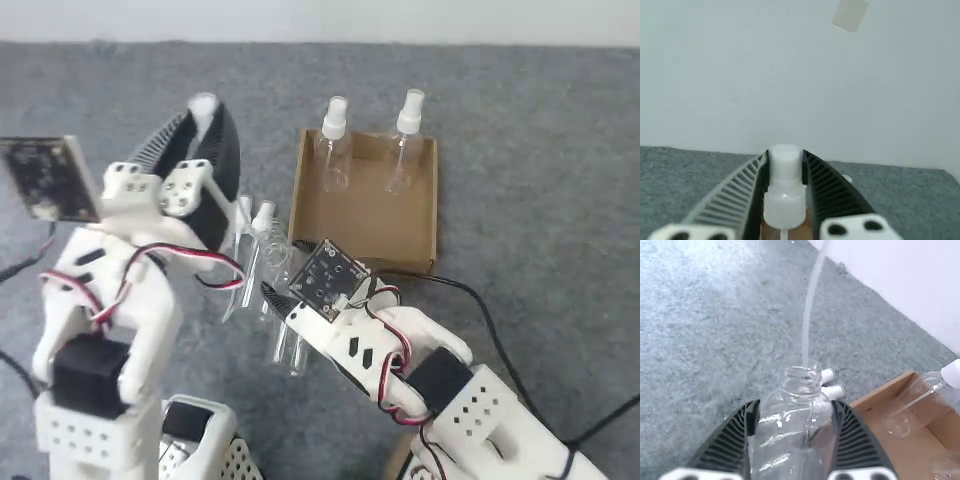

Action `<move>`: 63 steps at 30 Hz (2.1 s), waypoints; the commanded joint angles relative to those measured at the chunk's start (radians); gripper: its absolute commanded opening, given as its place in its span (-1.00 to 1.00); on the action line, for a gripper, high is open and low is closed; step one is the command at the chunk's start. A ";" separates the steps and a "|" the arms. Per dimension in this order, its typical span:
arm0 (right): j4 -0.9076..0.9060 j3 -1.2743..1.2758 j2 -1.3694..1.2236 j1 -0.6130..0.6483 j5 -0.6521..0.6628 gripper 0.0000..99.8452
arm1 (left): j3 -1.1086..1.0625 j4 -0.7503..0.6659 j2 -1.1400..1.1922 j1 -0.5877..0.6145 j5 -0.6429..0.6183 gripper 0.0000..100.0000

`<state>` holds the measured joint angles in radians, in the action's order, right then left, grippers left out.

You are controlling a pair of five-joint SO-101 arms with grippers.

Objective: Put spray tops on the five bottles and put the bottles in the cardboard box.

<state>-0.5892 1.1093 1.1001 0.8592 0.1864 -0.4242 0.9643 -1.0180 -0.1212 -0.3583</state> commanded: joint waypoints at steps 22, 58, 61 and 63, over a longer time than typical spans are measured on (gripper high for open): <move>0.240 0.121 0.081 -0.122 -0.183 -0.99 | -0.277 0.103 -0.017 -0.109 -0.011 -0.98; 0.341 0.163 0.018 -0.124 -0.193 -0.99 | -0.079 0.207 -0.017 -0.157 0.155 -0.70; 0.341 0.170 0.018 -0.124 -0.193 -0.99 | 0.004 0.216 -0.015 -0.121 0.155 -0.70; 0.341 0.176 0.018 -0.124 -0.193 -0.99 | 0.035 0.222 -0.014 -0.081 0.155 -0.70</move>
<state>-0.2716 1.2950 1.0971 0.7472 -0.0008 -0.4994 1.1776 -1.0196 -0.2547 -0.2094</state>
